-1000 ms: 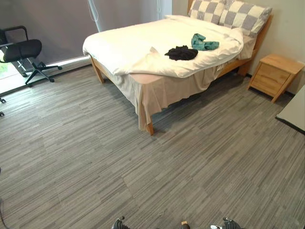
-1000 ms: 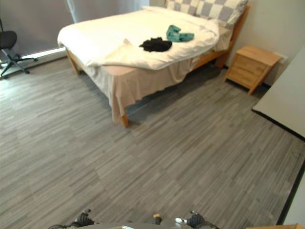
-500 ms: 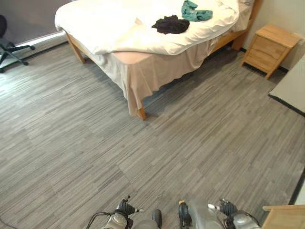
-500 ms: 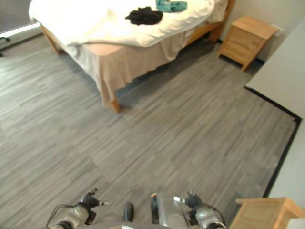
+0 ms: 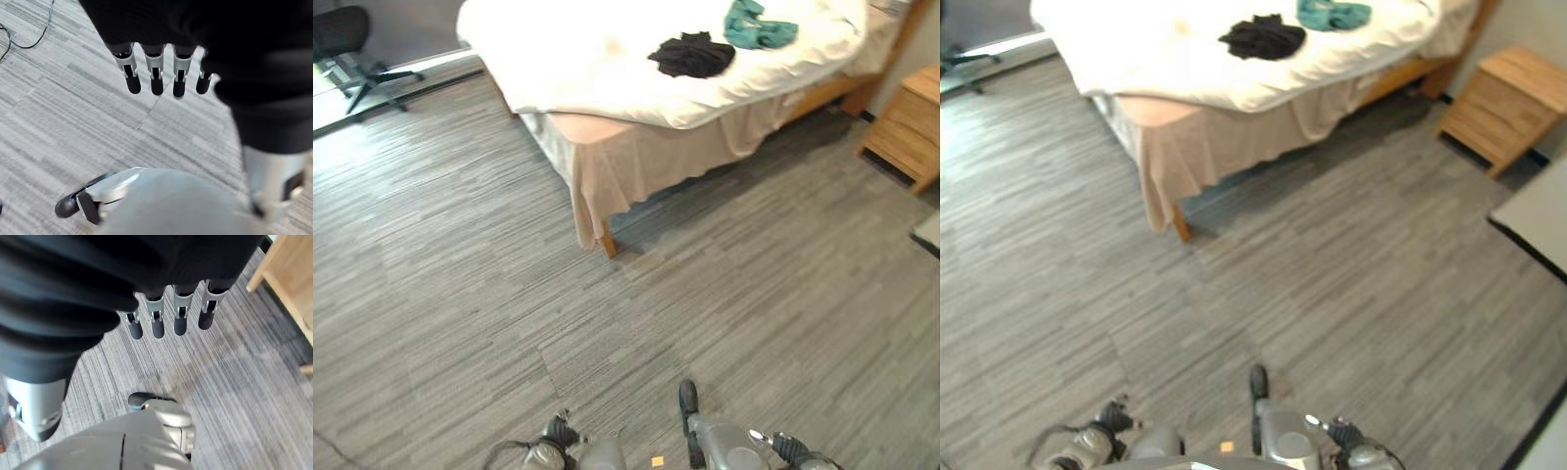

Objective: Tidy up the quilt and then pick up the clothes from the bed and put them into the laundry hamper.

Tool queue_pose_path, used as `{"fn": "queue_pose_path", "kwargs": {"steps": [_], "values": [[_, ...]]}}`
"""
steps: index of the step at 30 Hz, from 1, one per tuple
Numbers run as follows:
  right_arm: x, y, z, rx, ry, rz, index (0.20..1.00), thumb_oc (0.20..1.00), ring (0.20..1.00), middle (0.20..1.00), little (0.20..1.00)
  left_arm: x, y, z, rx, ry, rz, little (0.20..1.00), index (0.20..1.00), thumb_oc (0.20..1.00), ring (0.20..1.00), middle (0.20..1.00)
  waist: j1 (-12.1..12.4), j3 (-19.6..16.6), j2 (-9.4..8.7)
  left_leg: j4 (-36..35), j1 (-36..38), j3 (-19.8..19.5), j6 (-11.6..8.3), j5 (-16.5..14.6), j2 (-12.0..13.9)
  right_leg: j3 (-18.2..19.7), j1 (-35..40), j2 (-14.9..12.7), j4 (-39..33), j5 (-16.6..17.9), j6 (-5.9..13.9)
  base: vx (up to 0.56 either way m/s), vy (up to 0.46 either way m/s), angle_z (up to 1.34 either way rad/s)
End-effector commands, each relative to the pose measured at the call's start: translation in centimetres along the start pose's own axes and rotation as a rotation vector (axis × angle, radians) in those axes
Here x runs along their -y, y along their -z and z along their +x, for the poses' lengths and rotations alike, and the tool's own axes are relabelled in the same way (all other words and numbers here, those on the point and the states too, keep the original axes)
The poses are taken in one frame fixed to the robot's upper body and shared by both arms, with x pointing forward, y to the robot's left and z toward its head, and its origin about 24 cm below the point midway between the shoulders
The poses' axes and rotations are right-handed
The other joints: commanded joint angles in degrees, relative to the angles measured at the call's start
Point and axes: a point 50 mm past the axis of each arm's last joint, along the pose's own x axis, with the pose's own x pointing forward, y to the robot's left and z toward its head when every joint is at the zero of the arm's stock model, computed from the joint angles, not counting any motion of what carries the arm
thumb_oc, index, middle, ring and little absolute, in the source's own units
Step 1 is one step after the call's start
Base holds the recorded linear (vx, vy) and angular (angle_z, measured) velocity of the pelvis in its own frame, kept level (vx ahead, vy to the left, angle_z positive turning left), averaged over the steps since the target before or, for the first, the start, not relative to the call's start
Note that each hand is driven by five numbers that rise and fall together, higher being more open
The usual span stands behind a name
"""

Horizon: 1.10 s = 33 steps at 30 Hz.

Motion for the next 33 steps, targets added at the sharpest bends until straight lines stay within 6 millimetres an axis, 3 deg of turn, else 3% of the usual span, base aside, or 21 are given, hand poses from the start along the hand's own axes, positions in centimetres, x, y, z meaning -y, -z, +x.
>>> {"fn": "queue_pose_path", "kwargs": {"steps": [1, 3, 4, 5, 6, 8, 10, 11, 12, 13, 14, 17, 18, 20, 22, 24, 26, 27, 29, 32, 33], "values": [[2.1, -1.8, 0.2, 0.057, 0.072, -0.035, 1.000, 1.000, 1.000, 1.000, 1.000, 0.3, -2.9, 0.3, 0.085, -0.028, 0.024, 1.000, 1.000, 1.000, 1.000, 1.000, -0.4, 2.4, -0.61, -13.7, 3.9, 11.7, 5.66, -1.9, -3.1, 4.9, 5.5, -2.3, -4.7, -2.3, 4.84, 0.54, 0.027, -0.25], [2.5, -1.8, 0.1, 0.056, 0.084, -0.034, 1.000, 1.000, 1.000, 1.000, 1.000, 0.6, -3.1, 0.3, 0.097, -0.023, 0.010, 1.000, 1.000, 1.000, 1.000, 1.000, 0.4, 1.5, 0.27, -25.0, 2.6, 16.2, 6.18, -3.4, -3.6, 4.0, 8.4, -2.5, -5.1, -4.5, 5.22, 0.54, 0.063, -0.12], [2.6, -1.8, 0.1, 0.055, 0.084, -0.035, 1.000, 1.000, 1.000, 1.000, 1.000, 0.7, -3.1, 0.3, 0.097, -0.023, 0.010, 1.000, 1.000, 1.000, 1.000, 1.000, 0.5, 1.8, 0.18, -25.4, 3.2, 16.3, 6.24, -3.4, -3.8, 4.0, 8.9, -2.7, -5.3, -4.6, 5.29, 0.59, 0.132, -0.03], [2.7, -1.5, 0.1, 0.046, 0.088, -0.026, 1.000, 1.000, 1.000, 1.000, 1.000, 1.1, -2.7, 0.2, 0.089, -0.010, 0.003, 1.000, 1.000, 1.000, 1.000, 1.000, 1.1, 0.3, 1.65, -38.0, 3.2, 22.4, 6.37, -0.8, -4.0, 2.7, 12.8, -1.4, -5.3, -7.9, 5.24, 0.58, 0.136, 0.27], [2.6, -1.3, 0.1, 0.039, 0.086, -0.020, 1.000, 1.000, 1.000, 1.000, 1.000, 1.2, -2.2, 0.1, 0.074, -0.007, 0.000, 1.000, 1.000, 1.000, 1.000, 1.000, 1.6, -0.3, 2.19, -42.0, 3.4, 24.9, 6.26, 0.9, -4.0, 2.5, 14.7, -0.6, -5.0, -9.5, 4.98, 0.76, 0.178, 0.48], [2.0, -0.9, 0.1, 0.024, 0.064, -0.015, 1.000, 1.000, 1.000, 1.000, 1.000, 1.5, -0.7, 0.0, 0.020, 0.008, 0.000, 1.000, 1.000, 1.000, 1.000, 1.000, 2.3, -1.7, 2.19, -46.5, 5.5, 28.0, 6.87, 1.2, -3.1, 1.4, 16.8, 0.9, -2.1, -11.8, 4.80, 0.47, 0.105, 0.30], [1.1, -0.4, 0.1, 0.016, 0.043, -0.014, 1.000, 1.000, 1.000, 1.000, 1.000, 1.6, 0.0, -0.1, -0.001, 0.013, 0.004, 1.000, 1.000, 1.000, 1.000, 1.000, 2.8, -2.4, 1.57, -47.6, 6.9, 27.0, 8.43, 0.9, -4.1, 0.9, 16.6, 1.2, 2.2, -12.1, 5.52, 0.41, 0.065, -0.06], [0.0, 0.1, 0.0, 0.003, 0.010, -0.012, 1.000, 1.000, 1.000, 1.000, 1.000, 1.6, 1.1, -0.3, -0.043, 0.020, 0.021, 1.000, 1.000, 1.000, 1.000, 1.000, 2.2, -2.2, 0.85, -49.0, 10.4, 26.5, 10.16, -0.5, -5.0, -1.2, 12.5, 0.9, 17.1, -8.8, 10.45, 0.43, 0.068, 0.07], [0.1, 0.1, 0.0, 0.003, 0.010, -0.012, 1.000, 1.000, 1.000, 1.000, 1.000, 1.6, 1.1, -0.3, -0.043, 0.020, 0.021, 1.000, 1.000, 1.000, 1.000, 1.000, 2.3, -2.5, 0.98, -49.0, 10.0, 26.6, 10.11, -0.4, -4.8, -1.1, 12.1, 1.1, 17.0, -8.6, 10.37, 0.50, 0.083, 0.38], [-0.8, -0.6, 0.0, 0.022, -0.014, -0.009, 1.000, 1.000, 1.000, 1.000, 1.000, 0.8, 1.7, -0.3, -0.073, 0.001, 0.029, 1.000, 1.000, 1.000, 1.000, 1.000, 0.9, -1.1, 1.17, -50.6, 14.3, 25.5, 10.68, -0.9, -4.3, 0.0, 5.3, 0.5, 29.0, -3.6, 14.09, 0.40, 0.039, 0.68], [-1.2, -0.8, 0.0, 0.030, -0.026, -0.017, 1.000, 1.000, 1.000, 1.000, 1.000, 0.5, 1.8, -0.3, -0.079, -0.006, 0.029, 1.000, 1.000, 1.000, 1.000, 1.000, 0.9, -1.0, 2.04, -51.4, 15.5, 25.1, 10.34, -1.0, -3.1, -0.3, 2.5, 0.6, 31.2, -3.3, 13.82, 0.56, 0.042, 1.24], [-1.9, -0.8, 0.0, 0.040, -0.041, -0.019, 1.000, 1.000, 1.000, 1.000, 1.000, -0.3, 1.1, -0.1, -0.055, -0.027, 0.019, 1.000, 1.000, 1.000, 1.000, 1.000, -0.1, -0.5, 1.90, -51.6, 18.0, 22.0, 9.35, -2.1, -2.8, -2.0, -1.0, -2.1, 23.4, -6.7, 10.57, 0.40, -0.040, 1.03], [-1.9, -0.8, 0.0, 0.039, -0.041, -0.019, 1.000, 1.000, 1.000, 1.000, 1.000, -0.3, 1.1, -0.1, -0.055, -0.027, 0.019, 1.000, 1.000, 1.000, 1.000, 1.000, -0.3, -0.4, 1.88, -51.6, 18.2, 21.7, 9.35, -2.1, -2.8, -2.3, -0.7, -2.1, 23.4, -6.8, 10.57, 0.46, -0.165, 1.28], [-1.7, -0.7, -0.1, 0.037, -0.034, 0.005, 1.000, 1.000, 1.000, 1.000, 1.000, -0.6, 0.2, 0.0, -0.021, -0.027, 0.042, 1.000, 1.000, 1.000, 1.000, 1.000, -1.3, -1.6, 0.63, -51.6, 20.8, 18.6, 7.86, -5.3, -3.7, 0.1, -1.1, -2.3, 4.9, -5.6, 9.90, 0.51, -0.207, 1.23], [-1.7, -0.3, -0.1, 0.025, -0.039, -0.005, 1.000, 1.000, 1.000, 1.000, 1.000, -0.6, 0.4, 0.0, -0.023, -0.019, 0.075, 1.000, 1.000, 1.000, 1.000, 1.000, -1.4, -1.8, 0.53, -51.6, 22.6, 17.5, 7.92, -6.6, -3.8, 0.4, 0.6, -2.6, 1.7, -5.2, 9.67, 0.41, -0.174, 0.97], [-0.5, -0.6, 0.0, 0.032, -0.009, -0.037, 1.000, 1.000, 1.000, 1.000, 1.000, -0.3, 0.0, 0.0, -0.004, -0.016, 0.055, 1.000, 1.000, 1.000, 1.000, 1.000, -0.3, -0.9, -0.32, -30.1, 15.2, 17.2, 5.26, -4.9, -2.7, 1.5, 4.9, -3.0, -0.2, -4.6, 7.42, 0.51, -0.313, 0.52], [0.5, -0.9, 0.1, 0.037, 0.030, -0.013, 1.000, 1.000, 1.000, 1.000, 1.000, -0.5, -0.9, 0.2, 0.023, -0.028, 0.046, 1.000, 1.000, 1.000, 1.000, 1.000, 0.3, 0.4, -1.40, -18.3, 7.4, 16.8, 4.50, -2.6, -1.5, -0.2, 8.4, -3.6, -2.4, -5.2, 5.56, 0.21, -0.170, 0.41], [0.7, -1.1, 0.1, 0.040, 0.039, 0.000, 1.000, 1.000, 1.000, 1.000, 1.000, -0.4, -1.0, 0.2, 0.024, -0.027, 0.056, 1.000, 1.000, 1.000, 1.000, 1.000, 0.7, 0.5, -2.03, -18.2, 5.2, 18.2, 4.83, -2.6, -0.9, -0.6, 9.8, -4.0, -3.0, -5.7, 5.24, 0.29, -0.062, 0.47], [0.9, -1.6, 0.1, 0.056, 0.043, 0.009, 1.000, 1.000, 1.000, 1.000, 1.000, 0.1, -0.5, 0.1, 0.015, -0.015, 0.073, 1.000, 1.000, 1.000, 1.000, 1.000, 1.4, 0.0, -1.84, -26.7, 5.1, 19.3, 5.98, -4.9, -2.0, 0.1, 11.9, -3.9, -4.5, -6.4, 5.74, 0.37, 0.089, 0.10], [1.0, -1.8, 0.2, 0.064, 0.043, 0.011, 1.000, 1.000, 1.000, 1.000, 1.000, 1.5, 0.7, -0.2, -0.020, 0.019, 0.093, 1.000, 1.000, 1.000, 1.000, 1.000, 2.4, -2.0, 0.78, -45.7, 6.9, 16.6, 5.40, 0.2, -3.0, 0.7, 14.7, -2.1, -6.2, -8.1, 6.62, 0.37, 0.170, -0.35], [1.0, -1.8, 0.1, 0.063, 0.043, 0.011, 1.000, 1.000, 1.000, 1.000, 1.000, 1.5, 0.7, -0.2, -0.020, 0.020, 0.093, 1.000, 1.000, 1.000, 1.000, 1.000, 2.4, -1.9, 0.73, -46.2, 7.4, 16.7, 5.43, 0.4, -3.1, 0.8, 15.0, -2.2, -6.3, -8.2, 6.65, 0.31, 0.145, -0.39]]}}
